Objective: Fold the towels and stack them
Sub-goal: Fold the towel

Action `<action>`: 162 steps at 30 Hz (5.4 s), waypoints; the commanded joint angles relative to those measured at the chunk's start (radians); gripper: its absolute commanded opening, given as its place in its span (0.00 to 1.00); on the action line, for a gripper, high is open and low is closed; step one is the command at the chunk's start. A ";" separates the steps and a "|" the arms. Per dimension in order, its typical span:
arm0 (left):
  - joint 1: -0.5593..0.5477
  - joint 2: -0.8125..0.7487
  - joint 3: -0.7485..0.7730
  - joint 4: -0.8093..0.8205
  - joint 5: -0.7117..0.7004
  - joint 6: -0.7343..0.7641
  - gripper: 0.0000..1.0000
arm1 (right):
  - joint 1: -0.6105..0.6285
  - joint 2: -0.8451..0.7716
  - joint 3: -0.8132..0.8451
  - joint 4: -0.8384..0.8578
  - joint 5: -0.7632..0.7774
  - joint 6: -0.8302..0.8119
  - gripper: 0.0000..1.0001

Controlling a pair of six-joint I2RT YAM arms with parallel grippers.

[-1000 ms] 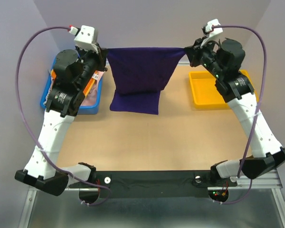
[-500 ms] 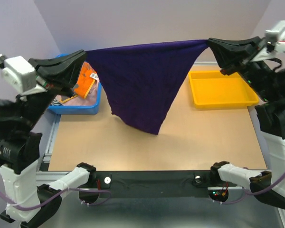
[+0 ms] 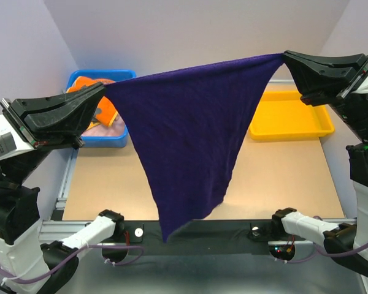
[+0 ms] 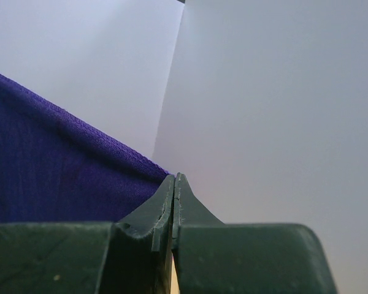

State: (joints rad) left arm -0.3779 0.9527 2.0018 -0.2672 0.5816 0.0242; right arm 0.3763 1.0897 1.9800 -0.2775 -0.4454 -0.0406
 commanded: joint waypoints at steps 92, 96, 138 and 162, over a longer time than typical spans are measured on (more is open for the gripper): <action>0.123 0.730 -0.668 0.238 -0.414 -0.159 0.00 | -0.079 0.556 -0.805 0.552 0.321 -0.223 0.00; 0.123 0.681 -0.753 0.220 -0.431 -0.165 0.00 | -0.079 0.515 -0.849 0.509 0.277 -0.185 0.01; 0.100 0.814 -0.968 0.109 -0.393 -0.268 0.00 | -0.080 0.693 -1.058 0.370 0.312 0.246 0.00; 0.097 0.554 -0.745 -0.055 -0.500 -0.250 0.00 | -0.080 0.385 -0.946 0.215 0.333 0.182 0.00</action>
State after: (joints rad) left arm -0.2825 1.5517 1.2762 -0.2863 0.1207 -0.2443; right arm 0.3016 1.5112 1.0435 -0.0242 -0.0998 0.1349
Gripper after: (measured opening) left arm 0.022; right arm 0.011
